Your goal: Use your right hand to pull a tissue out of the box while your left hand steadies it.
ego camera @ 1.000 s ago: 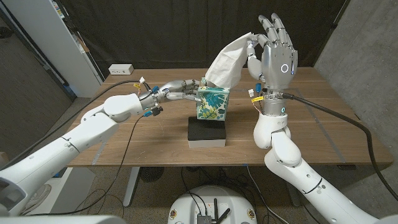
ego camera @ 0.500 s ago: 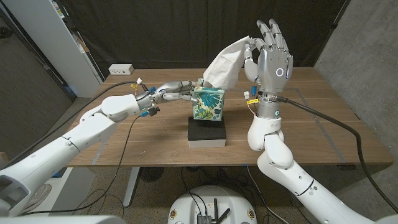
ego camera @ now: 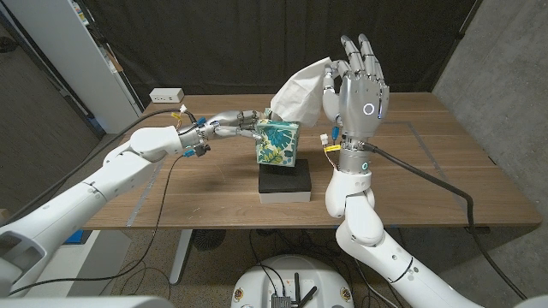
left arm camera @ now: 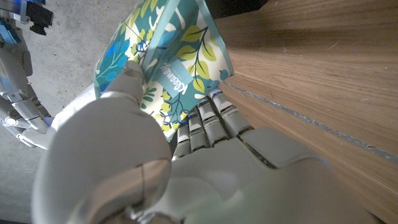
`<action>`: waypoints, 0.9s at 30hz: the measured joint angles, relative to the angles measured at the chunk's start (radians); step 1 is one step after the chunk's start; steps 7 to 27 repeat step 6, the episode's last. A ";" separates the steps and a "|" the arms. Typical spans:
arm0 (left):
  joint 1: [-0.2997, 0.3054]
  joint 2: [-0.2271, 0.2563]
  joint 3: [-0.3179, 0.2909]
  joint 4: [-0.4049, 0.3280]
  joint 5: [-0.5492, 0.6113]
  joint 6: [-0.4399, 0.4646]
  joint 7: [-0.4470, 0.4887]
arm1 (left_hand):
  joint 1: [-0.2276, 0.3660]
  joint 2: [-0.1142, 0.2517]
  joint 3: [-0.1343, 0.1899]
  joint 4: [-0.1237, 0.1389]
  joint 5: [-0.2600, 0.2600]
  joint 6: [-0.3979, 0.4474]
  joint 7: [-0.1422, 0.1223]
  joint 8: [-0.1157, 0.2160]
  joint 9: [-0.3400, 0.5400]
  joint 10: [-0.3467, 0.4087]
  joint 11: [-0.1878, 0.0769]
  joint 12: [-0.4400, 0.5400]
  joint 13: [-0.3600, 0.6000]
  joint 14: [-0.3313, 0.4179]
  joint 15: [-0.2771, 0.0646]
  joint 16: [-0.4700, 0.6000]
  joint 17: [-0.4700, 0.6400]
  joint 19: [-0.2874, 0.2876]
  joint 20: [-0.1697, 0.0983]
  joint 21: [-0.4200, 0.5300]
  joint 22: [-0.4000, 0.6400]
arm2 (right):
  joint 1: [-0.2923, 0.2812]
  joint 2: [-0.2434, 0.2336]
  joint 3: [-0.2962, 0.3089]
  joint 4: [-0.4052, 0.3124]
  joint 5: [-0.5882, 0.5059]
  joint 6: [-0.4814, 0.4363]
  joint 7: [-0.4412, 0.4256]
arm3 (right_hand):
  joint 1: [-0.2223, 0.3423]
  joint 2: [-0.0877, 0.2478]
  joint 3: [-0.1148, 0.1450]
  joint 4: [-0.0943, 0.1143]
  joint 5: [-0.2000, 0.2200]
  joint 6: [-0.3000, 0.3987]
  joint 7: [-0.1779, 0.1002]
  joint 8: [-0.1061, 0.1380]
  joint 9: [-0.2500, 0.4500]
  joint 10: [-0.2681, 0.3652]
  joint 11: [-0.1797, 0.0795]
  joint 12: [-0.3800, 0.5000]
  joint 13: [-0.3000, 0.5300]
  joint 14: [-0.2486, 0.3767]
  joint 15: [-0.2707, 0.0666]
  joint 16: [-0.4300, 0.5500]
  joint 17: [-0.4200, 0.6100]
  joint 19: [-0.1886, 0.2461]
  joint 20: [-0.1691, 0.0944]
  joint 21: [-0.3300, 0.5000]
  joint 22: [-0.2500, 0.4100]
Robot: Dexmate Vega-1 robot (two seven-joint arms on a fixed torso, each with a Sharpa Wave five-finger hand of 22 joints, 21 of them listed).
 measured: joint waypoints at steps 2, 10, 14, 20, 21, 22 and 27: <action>-0.029 -0.015 0.015 0.030 0.000 0.000 -0.013 | -0.004 -0.004 0.000 0.000 0.000 0.000 0.000 0.000 0.000 0.000 0.000 0.000 0.000 0.000 0.000 0.000 0.000 0.000 0.000 0.000 0.000 | -0.006 0.003 -0.004 0.000 -0.002 -0.005 -0.003 | 0.003 0.003 0.000 0.000 0.000 0.000 0.000 0.000 0.000 0.000 0.000 0.000 0.000 0.000 0.000 0.000 0.000 0.000 0.000 0.000 0.000; -0.053 -0.025 0.028 0.046 0.004 0.000 -0.034 | -0.004 -0.004 0.000 0.000 0.000 0.000 0.000 0.000 0.000 0.000 0.000 0.000 0.000 -0.004 0.004 0.000 0.000 0.000 0.000 -0.001 0.000 | -0.020 0.009 -0.005 -0.001 0.001 -0.022 -0.019 | 0.003 0.003 -0.003 -0.003 0.000 -0.002 0.002 0.004 0.000 0.000 0.000 0.000 0.000 0.000 0.000 0.000 0.000 0.000 0.000 0.000 0.000; -0.053 -0.025 0.028 0.046 0.004 0.000 -0.034 | -0.004 -0.004 0.000 0.000 0.000 0.000 0.000 0.000 0.000 0.000 0.000 0.000 0.000 -0.004 0.004 0.000 0.000 0.000 0.000 -0.001 0.000 | -0.020 0.009 -0.005 -0.001 0.001 -0.022 -0.019 | 0.003 0.003 -0.003 -0.003 0.000 -0.002 0.002 0.004 0.000 0.000 0.000 0.000 0.000 0.000 0.000 0.000 0.000 0.000 0.000 0.000 0.000; -0.053 -0.025 0.028 0.046 0.004 0.000 -0.034 | -0.004 -0.004 0.000 0.000 0.000 0.000 0.000 0.000 0.000 0.000 0.000 0.000 0.000 -0.004 0.004 0.000 0.000 0.000 0.000 -0.001 0.000 | -0.020 0.009 -0.005 -0.001 0.001 -0.022 -0.019 | 0.003 0.003 -0.003 -0.003 0.000 -0.002 0.002 0.004 0.000 0.000 0.000 0.000 0.000 0.000 0.000 0.000 0.000 0.000 0.000 0.000 0.000; -0.053 -0.025 0.028 0.046 0.004 0.000 -0.034 | -0.004 -0.004 0.000 0.000 0.000 0.000 0.000 0.000 0.000 0.000 0.000 0.000 0.000 -0.004 0.004 0.000 0.000 0.000 0.000 -0.001 0.000 | -0.020 0.009 -0.005 -0.001 0.001 -0.022 -0.019 | 0.003 0.003 -0.003 -0.003 0.000 -0.002 0.002 0.004 0.000 0.000 0.000 0.000 0.000 0.000 0.000 0.000 0.000 0.000 0.000 0.000 0.000; -0.053 -0.025 0.028 0.046 0.004 0.000 -0.034 | -0.004 -0.004 0.000 0.000 0.000 0.000 0.000 0.000 0.000 0.000 0.000 0.000 0.000 -0.004 0.004 0.000 0.000 0.000 0.000 -0.001 0.000 | -0.020 0.009 -0.005 -0.001 0.001 -0.022 -0.019 | 0.003 0.003 -0.003 -0.003 0.000 -0.002 0.002 0.004 0.000 0.000 0.000 0.000 0.000 0.000 0.000 0.000 0.000 0.000 0.000 0.000 0.000; -0.053 -0.025 0.028 0.046 0.004 0.000 -0.034 | -0.004 -0.004 0.000 0.000 0.000 0.000 0.000 0.000 0.000 0.000 0.000 0.000 0.000 -0.004 0.004 0.000 0.000 0.000 0.000 -0.001 0.000 | -0.020 0.009 -0.005 -0.001 0.001 -0.022 -0.019 | 0.003 0.003 -0.003 -0.003 0.000 -0.002 0.002 0.004 0.000 0.000 0.000 0.000 0.000 0.000 0.000 0.000 0.000 0.000 0.000 0.000 0.000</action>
